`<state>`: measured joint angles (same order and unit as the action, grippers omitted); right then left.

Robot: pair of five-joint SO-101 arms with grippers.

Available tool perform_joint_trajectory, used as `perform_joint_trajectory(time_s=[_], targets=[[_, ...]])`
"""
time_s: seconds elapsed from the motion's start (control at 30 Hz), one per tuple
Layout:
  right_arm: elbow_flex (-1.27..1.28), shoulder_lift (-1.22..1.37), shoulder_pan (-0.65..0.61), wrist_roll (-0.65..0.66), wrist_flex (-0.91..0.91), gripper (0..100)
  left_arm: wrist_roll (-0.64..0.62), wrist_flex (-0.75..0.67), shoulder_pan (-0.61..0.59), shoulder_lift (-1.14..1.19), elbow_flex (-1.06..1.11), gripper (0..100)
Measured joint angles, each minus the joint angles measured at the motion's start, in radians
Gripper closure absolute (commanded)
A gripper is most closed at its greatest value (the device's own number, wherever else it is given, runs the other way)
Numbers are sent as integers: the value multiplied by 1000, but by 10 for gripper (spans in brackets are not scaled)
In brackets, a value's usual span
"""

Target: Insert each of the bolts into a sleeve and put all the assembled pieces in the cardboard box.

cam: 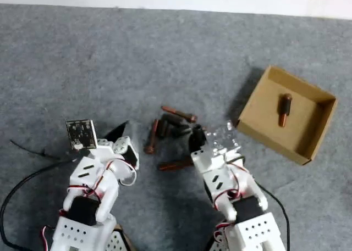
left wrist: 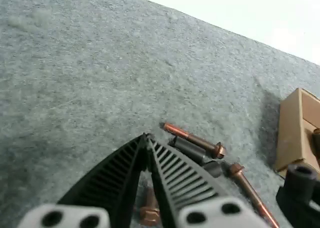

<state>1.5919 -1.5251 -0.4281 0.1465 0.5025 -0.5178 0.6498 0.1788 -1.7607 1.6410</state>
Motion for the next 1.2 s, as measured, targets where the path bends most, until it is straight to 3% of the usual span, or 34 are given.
perform_joint_trajectory(time_s=[0.27,0.53,0.7,1.0,1.2], targets=[[17,-138,8,0,41,994,6,0,31,0,-8,993],[37,-160,8,0,43,994,6,0,32,69,-238,993],[48,-166,8,0,43,994,6,-49,68,400,-397,993],[48,-166,8,0,43,994,8,-61,152,1297,-624,991],[48,-166,8,0,43,994,117,-63,152,1580,-758,877]])
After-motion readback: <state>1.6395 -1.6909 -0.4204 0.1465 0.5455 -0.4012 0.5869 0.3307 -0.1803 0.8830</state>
